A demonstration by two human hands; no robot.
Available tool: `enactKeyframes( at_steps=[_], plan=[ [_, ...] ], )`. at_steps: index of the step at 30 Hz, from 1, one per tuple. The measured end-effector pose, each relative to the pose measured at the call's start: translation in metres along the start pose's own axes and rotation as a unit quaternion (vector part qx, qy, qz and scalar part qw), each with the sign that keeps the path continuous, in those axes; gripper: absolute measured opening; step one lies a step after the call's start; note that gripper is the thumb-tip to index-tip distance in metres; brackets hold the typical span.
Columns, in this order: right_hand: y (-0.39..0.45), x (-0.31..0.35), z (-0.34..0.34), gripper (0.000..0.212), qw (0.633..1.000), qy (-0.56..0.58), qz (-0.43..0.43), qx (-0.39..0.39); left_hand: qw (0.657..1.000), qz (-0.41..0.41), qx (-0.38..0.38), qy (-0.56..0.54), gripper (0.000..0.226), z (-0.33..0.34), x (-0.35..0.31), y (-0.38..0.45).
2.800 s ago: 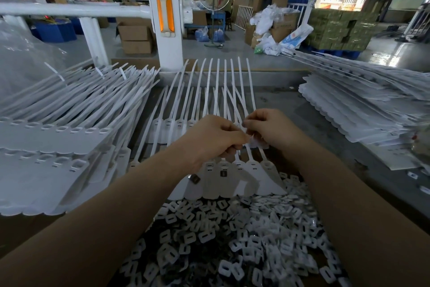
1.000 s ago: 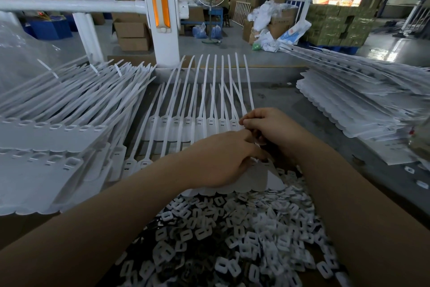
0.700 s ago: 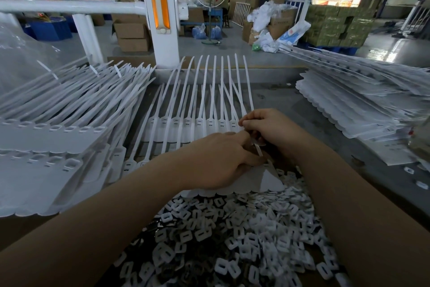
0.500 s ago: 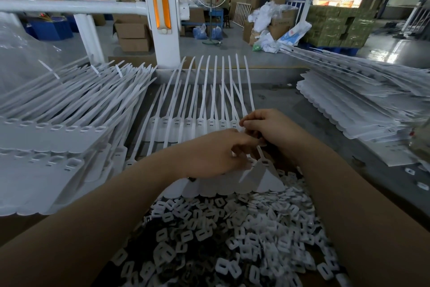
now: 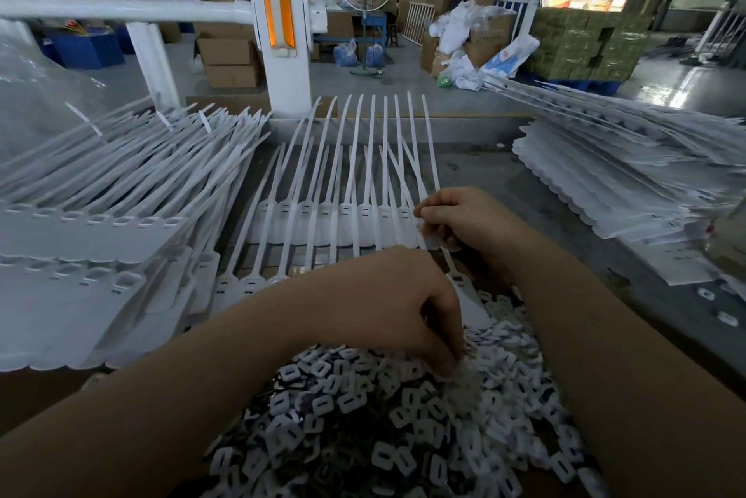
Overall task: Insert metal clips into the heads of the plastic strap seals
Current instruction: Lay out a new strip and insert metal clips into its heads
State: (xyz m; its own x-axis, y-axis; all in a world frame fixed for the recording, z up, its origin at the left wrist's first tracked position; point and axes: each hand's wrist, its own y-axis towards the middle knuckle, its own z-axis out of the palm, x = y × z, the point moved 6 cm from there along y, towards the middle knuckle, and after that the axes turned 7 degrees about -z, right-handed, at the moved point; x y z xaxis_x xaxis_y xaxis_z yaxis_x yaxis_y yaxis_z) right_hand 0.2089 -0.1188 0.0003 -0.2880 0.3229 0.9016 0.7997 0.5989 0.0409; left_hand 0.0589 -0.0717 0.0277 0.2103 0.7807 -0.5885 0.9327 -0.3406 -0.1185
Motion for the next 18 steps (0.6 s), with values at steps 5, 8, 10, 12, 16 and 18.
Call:
enactKeyframes(
  at_steps=[5,8,10,12,16,18],
  plan=[
    [-0.001,0.001,-0.001,0.013,1.0,0.0,0.001,-0.002,0.989,-0.066,-0.014,-0.13,0.008,-0.012,0.012,-0.003],
    [-0.001,0.001,-0.001,0.012,1.0,0.002,0.005,-0.002,0.966,-0.123,-0.091,-0.207,0.007,-0.022,0.026,-0.002],
    [-0.002,0.001,-0.001,0.013,1.0,0.004,0.007,0.001,0.948,-0.158,-0.141,-0.239,0.008,-0.026,0.035,-0.001],
    [-0.003,0.003,-0.001,0.012,1.0,0.003,0.002,0.004,0.931,-0.183,-0.161,-0.273,0.008,-0.027,0.043,0.0],
    [-0.008,0.013,-0.002,0.01,0.999,-0.016,-0.037,0.019,0.894,-0.209,-0.178,-0.355,0.008,-0.026,0.052,-0.002],
    [-0.013,0.02,-0.001,0.008,0.997,0.019,-0.058,0.056,0.865,-0.219,-0.202,-0.404,0.009,-0.028,0.057,-0.005]
  ],
)
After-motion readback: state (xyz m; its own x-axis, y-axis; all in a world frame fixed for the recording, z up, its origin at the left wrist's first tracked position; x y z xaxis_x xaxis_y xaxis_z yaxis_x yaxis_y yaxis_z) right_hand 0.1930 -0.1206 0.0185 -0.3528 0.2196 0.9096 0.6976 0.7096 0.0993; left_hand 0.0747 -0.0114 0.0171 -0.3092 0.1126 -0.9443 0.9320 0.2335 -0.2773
